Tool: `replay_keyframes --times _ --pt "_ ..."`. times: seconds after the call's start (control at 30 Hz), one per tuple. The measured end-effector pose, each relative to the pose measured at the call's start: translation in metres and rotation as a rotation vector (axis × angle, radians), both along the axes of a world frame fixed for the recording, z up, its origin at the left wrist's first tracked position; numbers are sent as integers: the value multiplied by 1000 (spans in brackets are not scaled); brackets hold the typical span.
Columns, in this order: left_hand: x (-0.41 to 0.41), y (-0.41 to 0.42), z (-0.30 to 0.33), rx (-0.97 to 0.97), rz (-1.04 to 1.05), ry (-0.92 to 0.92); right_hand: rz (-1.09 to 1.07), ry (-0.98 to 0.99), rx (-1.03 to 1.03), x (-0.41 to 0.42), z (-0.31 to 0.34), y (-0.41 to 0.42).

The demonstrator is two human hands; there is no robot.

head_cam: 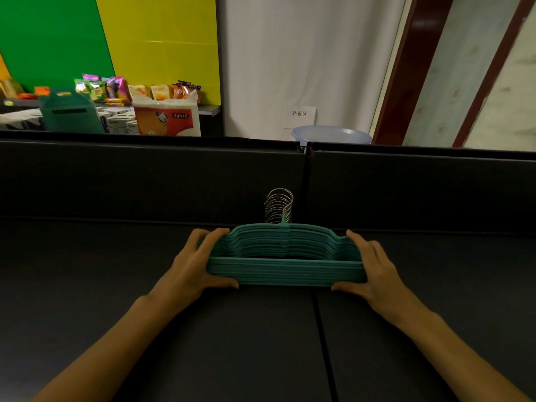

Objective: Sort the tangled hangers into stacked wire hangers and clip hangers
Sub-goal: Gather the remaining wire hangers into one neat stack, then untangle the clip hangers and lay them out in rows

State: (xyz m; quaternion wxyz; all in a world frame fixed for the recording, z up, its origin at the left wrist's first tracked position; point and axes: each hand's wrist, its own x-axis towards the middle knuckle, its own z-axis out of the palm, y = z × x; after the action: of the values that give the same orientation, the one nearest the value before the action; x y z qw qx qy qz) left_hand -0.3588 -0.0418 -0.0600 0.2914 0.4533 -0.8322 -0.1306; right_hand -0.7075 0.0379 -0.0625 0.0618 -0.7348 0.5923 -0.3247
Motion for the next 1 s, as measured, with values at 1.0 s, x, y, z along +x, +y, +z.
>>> replay_keyframes --times 1.0 --pt "-431 218 57 -333 -393 -323 -794 474 47 -316 71 318"
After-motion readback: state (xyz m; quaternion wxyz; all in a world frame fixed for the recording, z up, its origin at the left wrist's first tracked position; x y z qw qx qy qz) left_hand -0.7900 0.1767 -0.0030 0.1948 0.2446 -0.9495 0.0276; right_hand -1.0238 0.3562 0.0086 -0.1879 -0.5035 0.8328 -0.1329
